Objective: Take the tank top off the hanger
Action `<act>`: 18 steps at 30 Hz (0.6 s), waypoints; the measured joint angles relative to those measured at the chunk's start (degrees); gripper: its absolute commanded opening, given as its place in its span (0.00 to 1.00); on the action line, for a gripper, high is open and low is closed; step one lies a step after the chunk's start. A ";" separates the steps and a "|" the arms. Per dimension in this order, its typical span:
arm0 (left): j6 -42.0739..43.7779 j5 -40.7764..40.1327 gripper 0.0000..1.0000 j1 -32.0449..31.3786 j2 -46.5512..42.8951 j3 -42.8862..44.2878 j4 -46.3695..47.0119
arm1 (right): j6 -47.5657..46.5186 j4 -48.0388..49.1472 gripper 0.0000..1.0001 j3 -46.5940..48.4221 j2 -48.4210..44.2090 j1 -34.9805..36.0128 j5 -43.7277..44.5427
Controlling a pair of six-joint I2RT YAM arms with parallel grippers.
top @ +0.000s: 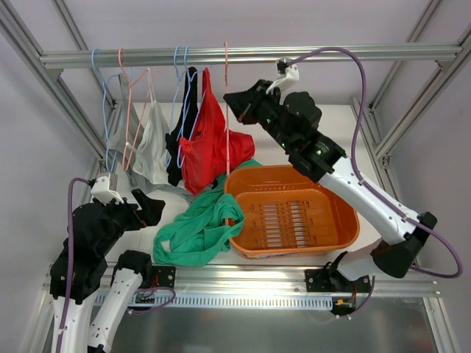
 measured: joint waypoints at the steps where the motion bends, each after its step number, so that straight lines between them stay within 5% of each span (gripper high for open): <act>1: 0.07 0.28 0.99 0.00 -0.20 -0.09 0.28 | 0.44 -0.37 0.00 2.36 1.66 -1.11 -0.52; 6: 0.55 2.29 0.99 0.00 -1.18 -0.31 1.62 | 2.89 -2.03 0.00 9.73 8.33 -4.13 -3.04; 18: 3.50 11.02 0.99 0.00 -4.44 -1.29 4.35 | 9.01 -4.76 0.00 9.64 13.51 -6.32 -4.22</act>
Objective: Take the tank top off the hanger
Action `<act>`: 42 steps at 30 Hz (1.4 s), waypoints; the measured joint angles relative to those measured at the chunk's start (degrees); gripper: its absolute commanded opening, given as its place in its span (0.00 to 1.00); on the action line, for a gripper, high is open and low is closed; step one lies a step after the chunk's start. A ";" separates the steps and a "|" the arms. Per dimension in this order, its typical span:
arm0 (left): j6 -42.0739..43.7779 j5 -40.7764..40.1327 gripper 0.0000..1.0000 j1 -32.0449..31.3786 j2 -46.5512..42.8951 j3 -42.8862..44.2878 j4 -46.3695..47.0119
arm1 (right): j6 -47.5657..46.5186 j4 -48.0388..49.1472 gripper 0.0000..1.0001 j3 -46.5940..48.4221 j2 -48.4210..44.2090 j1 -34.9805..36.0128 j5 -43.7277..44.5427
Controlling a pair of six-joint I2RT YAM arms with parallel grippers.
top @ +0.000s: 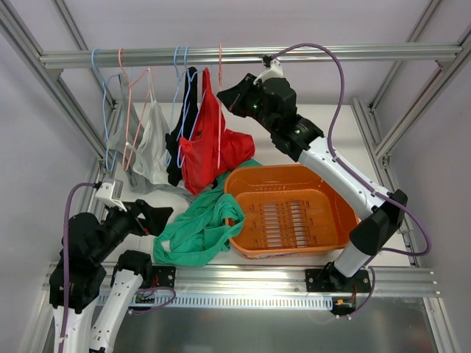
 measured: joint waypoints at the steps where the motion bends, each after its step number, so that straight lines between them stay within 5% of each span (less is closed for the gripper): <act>1: 0.07 0.68 0.99 0.00 -0.02 0.00 0.15 | 0.37 0.00 0.00 0.00 0.15 -0.02 -0.11; 10: 1.92 9.03 0.99 0.00 1.42 -1.18 2.14 | 2.01 0.70 0.04 -1.11 0.31 -0.22 -1.51; 13: 2.36 11.06 0.99 0.00 4.90 -1.27 2.67 | 2.49 3.02 0.34 -3.74 -0.92 -0.44 -2.19; 15: 2.51 12.04 0.99 0.00 8.31 -1.27 2.99 | 2.08 2.32 0.39 -6.91 -2.93 -0.57 -2.95; 19: 2.47 12.90 0.99 -0.04 14.21 -1.44 3.67 | 0.28 0.87 0.99 -13.35 -7.80 -0.55 -4.92; 30: -3.80 6.14 0.99 -14.38 21.31 -4.07 5.88 | -7.06 -2.36 1.00 -29.07 -32.63 -0.55 -6.78; 42: -16.20 -19.37 0.99 -36.13 27.69 -14.03 9.18 | -15.17 -9.31 0.99 -38.80 -50.05 -0.55 -10.38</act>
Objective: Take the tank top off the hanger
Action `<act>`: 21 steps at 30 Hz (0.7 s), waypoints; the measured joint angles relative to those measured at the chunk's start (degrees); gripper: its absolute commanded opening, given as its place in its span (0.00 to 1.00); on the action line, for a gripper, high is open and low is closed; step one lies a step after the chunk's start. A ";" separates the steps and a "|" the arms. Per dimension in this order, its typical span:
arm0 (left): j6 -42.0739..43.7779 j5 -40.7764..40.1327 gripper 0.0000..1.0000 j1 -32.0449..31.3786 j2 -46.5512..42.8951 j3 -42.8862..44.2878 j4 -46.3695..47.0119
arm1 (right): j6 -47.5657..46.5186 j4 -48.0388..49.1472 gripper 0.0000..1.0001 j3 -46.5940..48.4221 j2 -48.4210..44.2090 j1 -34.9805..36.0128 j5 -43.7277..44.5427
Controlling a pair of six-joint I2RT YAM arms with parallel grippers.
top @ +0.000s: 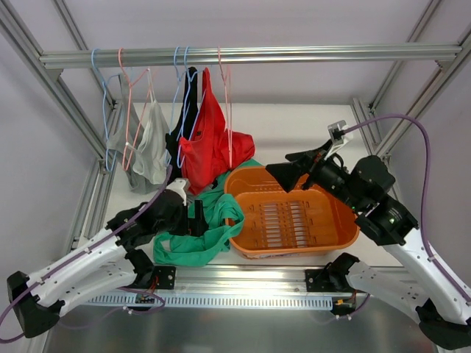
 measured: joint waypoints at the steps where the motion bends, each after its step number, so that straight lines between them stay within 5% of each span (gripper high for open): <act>1: -0.90 -1.79 0.99 -0.72 0.13 -1.14 0.44 | -0.42 -0.24 0.99 -0.20 -0.81 0.00 -0.72; 12: -7.78 -7.96 0.99 -1.05 10.78 -10.91 9.73 | -2.84 -2.38 0.99 -1.99 -2.38 0.00 -7.69; 14: -9.27 -8.61 0.91 -1.05 11.61 -12.33 10.86 | -3.04 -2.80 0.99 -2.58 -2.38 0.00 -8.22; 17: -12.13 -10.32 0.55 -1.05 11.41 -13.75 12.28 | -3.17 -3.04 0.99 -2.99 -2.69 0.00 -8.72; 20: -14.51 -11.89 0.33 -1.05 10.91 -14.97 13.05 | -3.19 -3.30 0.99 -3.10 -3.61 0.00 -9.27; 21: -14.91 -11.96 0.17 -1.05 10.58 -15.23 13.07 | -3.19 -3.30 1.00 -3.10 -4.00 0.00 -9.33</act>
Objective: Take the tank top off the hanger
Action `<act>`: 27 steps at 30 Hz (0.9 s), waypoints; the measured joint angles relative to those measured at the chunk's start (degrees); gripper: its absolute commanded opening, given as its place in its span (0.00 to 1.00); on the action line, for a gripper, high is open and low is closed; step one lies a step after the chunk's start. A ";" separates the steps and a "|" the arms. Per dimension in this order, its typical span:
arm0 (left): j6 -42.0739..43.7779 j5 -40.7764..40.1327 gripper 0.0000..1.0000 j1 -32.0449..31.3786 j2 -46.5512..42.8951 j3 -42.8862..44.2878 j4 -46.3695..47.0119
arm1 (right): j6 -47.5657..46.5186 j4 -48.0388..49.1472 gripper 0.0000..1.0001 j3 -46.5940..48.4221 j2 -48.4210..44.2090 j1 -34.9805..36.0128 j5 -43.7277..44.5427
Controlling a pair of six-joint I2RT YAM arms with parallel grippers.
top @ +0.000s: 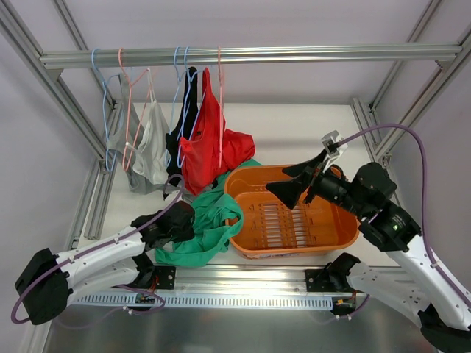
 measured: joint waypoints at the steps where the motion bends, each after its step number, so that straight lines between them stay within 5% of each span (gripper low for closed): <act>1: -0.66 0.02 0.07 0.00 -0.42 -0.33 0.11 | 0.00 0.02 1.00 -0.02 -0.50 0.00 -0.09; 2: -1.11 0.04 0.00 -0.02 -0.96 -0.66 0.15 | 0.00 0.00 0.99 -0.02 -0.92 0.00 -0.13; 13: -0.24 1.09 0.00 -0.74 -20.55 0.87 -2.84 | -0.94 -0.04 0.99 -0.13 -3.45 0.00 0.33; 18: 2.60 1.38 0.00 -0.74 -27.23 11.67 -5.99 | -1.57 -0.57 0.99 -0.24 -4.24 0.00 1.97; 27: 8.96 9.44 0.00 -0.74 -22.12 31.34 -8.76 | -2.14 -3.50 1.00 -0.13 -5.64 0.00 9.33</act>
